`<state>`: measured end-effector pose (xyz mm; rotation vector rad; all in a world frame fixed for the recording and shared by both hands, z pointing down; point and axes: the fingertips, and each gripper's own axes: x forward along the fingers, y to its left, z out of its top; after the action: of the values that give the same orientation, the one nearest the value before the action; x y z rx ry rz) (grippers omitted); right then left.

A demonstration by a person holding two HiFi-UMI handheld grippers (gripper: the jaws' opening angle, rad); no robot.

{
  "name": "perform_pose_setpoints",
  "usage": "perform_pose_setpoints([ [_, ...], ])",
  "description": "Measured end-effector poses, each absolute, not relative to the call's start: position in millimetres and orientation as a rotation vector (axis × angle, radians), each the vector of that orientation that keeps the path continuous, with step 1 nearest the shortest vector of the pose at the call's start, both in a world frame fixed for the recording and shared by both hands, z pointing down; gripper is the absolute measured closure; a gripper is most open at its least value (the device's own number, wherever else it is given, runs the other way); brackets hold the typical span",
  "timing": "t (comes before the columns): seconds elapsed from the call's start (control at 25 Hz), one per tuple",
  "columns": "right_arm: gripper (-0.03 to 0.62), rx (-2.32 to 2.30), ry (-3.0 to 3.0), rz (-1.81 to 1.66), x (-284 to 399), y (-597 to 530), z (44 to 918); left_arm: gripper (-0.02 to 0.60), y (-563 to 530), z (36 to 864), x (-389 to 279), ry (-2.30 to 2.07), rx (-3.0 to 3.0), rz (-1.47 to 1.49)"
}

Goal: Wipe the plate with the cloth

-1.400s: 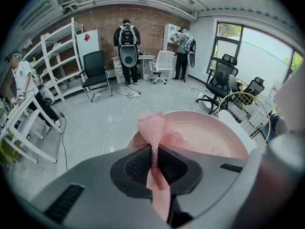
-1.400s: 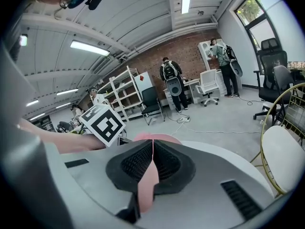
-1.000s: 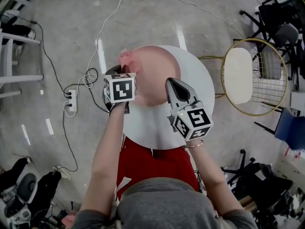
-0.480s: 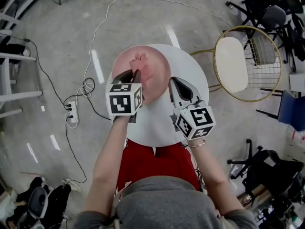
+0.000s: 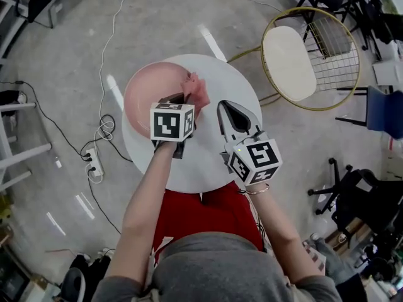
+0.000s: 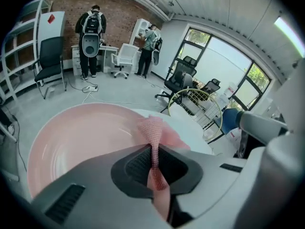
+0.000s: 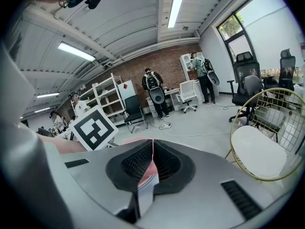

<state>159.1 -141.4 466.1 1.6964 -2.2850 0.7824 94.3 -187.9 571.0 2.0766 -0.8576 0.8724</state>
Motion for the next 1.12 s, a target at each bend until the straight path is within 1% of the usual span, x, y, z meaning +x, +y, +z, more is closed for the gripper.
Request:
perform_pose_setpoints([
  [0.32,0.565,1.637,-2.301,0.800,157,-151,475,0.546,-181,603,76,-0.881,2.018,1.062],
  [0.84,0.565,1.402,-2.419,0.779,86,-163,476,0.546,-182,604,-23,-1.051,1.911,1.162],
  [1.12,0.565,1.331,-2.448,0.759,59,-161,473,0.546,-181,588,-56,-1.133,1.892,1.161],
])
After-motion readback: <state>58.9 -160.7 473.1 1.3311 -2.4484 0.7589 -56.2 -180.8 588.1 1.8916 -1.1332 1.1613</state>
